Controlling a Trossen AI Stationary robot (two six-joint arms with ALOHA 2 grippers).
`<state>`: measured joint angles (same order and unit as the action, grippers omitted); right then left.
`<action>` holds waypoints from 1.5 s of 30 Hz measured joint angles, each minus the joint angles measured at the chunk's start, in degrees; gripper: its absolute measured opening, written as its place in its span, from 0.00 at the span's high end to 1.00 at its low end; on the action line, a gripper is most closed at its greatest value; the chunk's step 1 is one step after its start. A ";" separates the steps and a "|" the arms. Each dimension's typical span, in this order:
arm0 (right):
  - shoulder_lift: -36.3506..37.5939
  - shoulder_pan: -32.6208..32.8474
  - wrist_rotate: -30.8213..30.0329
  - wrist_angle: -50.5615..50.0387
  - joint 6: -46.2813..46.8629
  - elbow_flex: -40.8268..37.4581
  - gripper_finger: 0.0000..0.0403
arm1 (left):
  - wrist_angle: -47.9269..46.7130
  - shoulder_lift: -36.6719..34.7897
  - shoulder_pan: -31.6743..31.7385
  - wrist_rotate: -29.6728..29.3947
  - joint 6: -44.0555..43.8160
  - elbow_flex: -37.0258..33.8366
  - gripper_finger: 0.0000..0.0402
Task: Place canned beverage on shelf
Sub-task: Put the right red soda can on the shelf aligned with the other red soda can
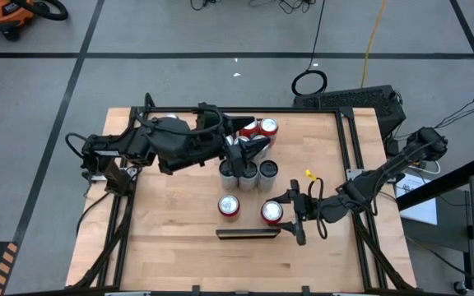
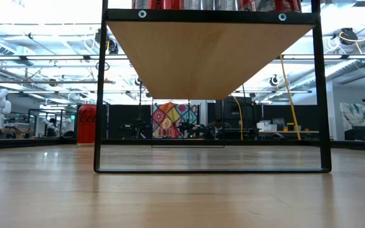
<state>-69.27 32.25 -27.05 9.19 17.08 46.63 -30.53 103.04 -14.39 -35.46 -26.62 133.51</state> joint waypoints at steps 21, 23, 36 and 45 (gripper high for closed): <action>-2.41 0.00 -0.12 -1.34 -3.04 -0.17 0.15 | -0.03 0.04 -0.04 0.10 1.90 0.00 0.02; -1.77 -0.01 0.00 -1.62 -3.03 -0.17 0.12 | -0.09 0.04 -0.04 0.50 1.94 0.00 0.02; 12.71 0.00 2.47 -14.65 3.80 -0.02 0.10 | -3.51 0.07 -1.07 0.85 3.05 0.03 0.02; 19.60 0.26 9.58 -24.05 12.64 0.00 0.14 | -3.55 0.06 -1.15 4.03 3.08 0.04 0.02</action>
<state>-49.67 32.51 -17.47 -14.86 29.72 46.63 -34.09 103.10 -15.54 -31.44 -23.54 133.56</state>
